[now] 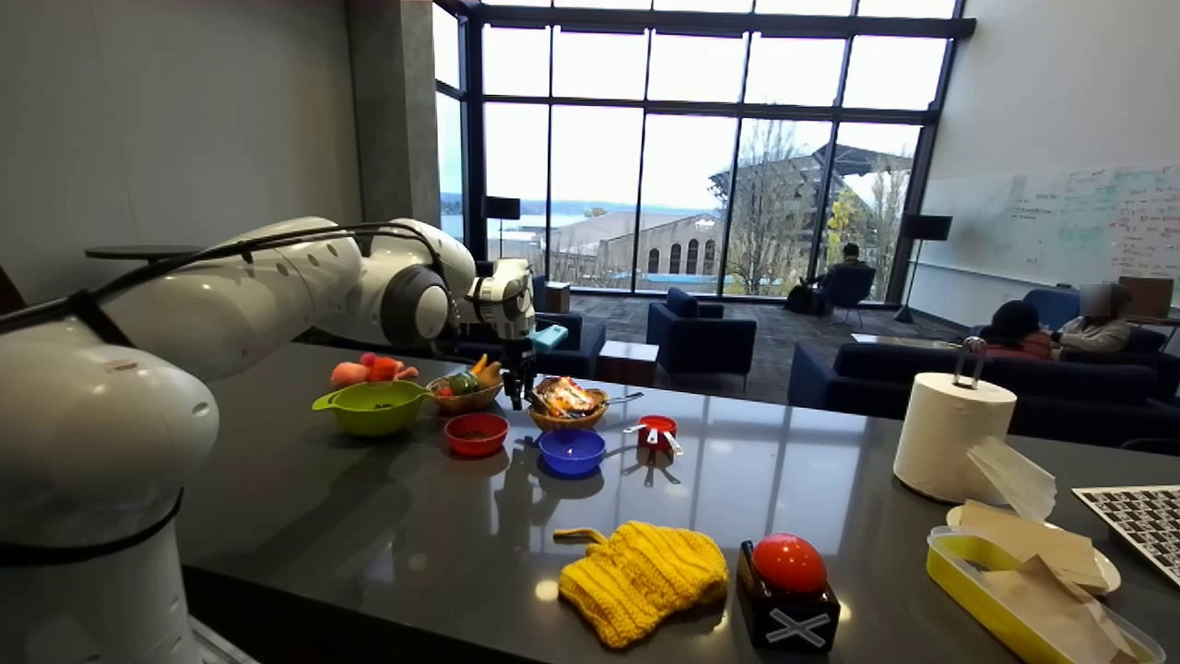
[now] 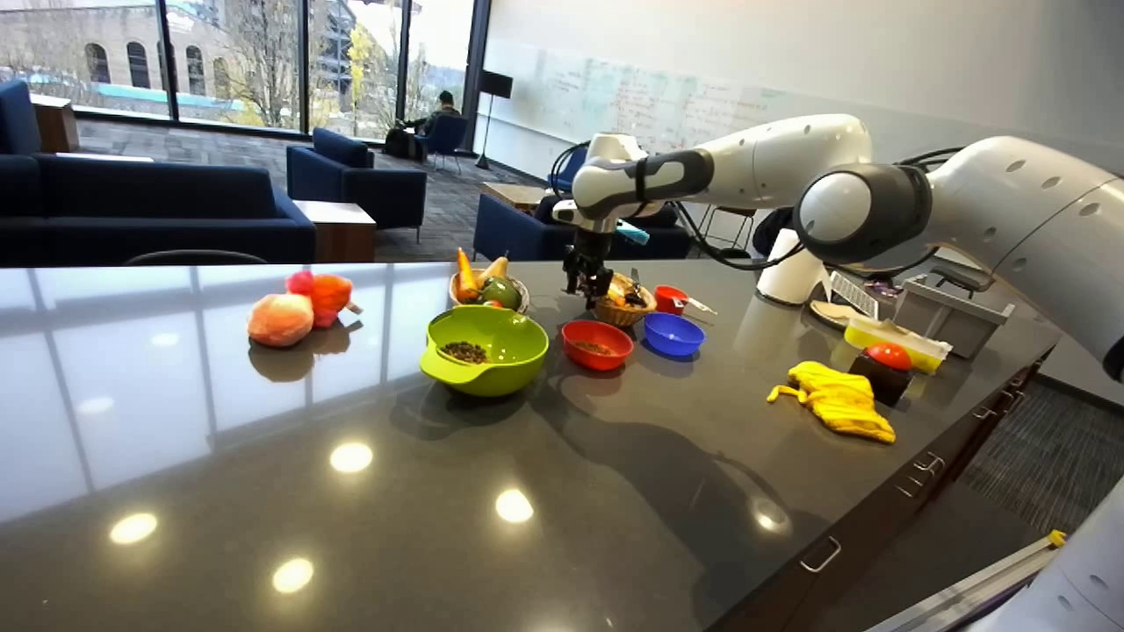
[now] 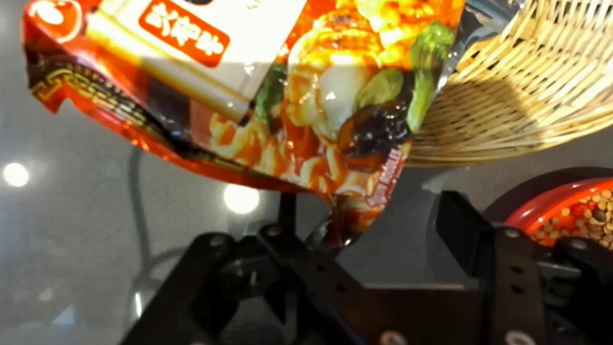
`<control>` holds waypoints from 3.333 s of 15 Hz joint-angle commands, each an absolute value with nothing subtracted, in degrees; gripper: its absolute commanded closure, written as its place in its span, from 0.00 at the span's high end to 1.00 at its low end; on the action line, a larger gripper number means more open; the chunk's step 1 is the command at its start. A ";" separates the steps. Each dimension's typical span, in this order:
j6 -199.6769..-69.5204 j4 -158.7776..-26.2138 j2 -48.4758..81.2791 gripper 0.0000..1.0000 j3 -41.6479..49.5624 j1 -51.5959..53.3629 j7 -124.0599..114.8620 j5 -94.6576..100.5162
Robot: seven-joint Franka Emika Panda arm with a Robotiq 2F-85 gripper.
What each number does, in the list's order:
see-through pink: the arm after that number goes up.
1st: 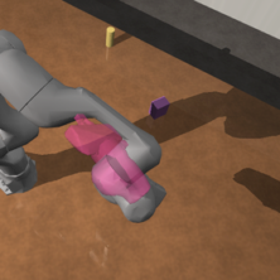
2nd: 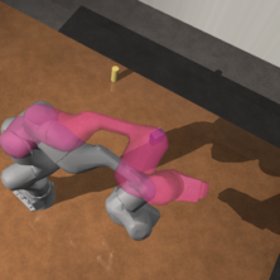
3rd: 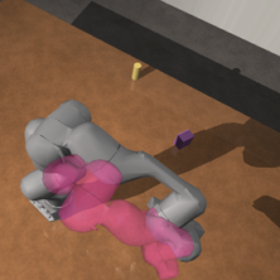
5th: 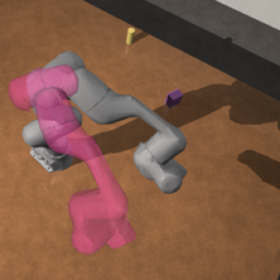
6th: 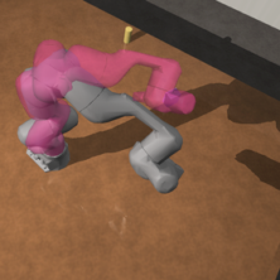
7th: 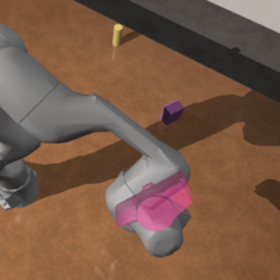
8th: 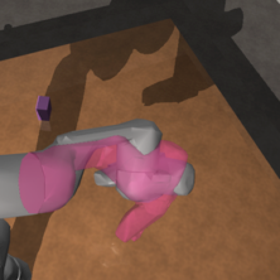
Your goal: Remove the spoon in the yellow basket and use it to stir the content in the orange bowl
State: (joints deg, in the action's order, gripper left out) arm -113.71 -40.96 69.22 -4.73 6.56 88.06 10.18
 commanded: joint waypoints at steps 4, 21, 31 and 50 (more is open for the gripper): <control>-112.47 -36.02 71.67 0.22 -3.73 6.60 89.57 10.84; -112.52 -35.14 71.10 0.01 0.87 8.63 85.92 11.73; -112.45 -36.59 70.26 0.01 4.89 13.27 78.74 12.57; -85.78 -39.87 59.34 0.01 7.52 18.07 61.60 11.65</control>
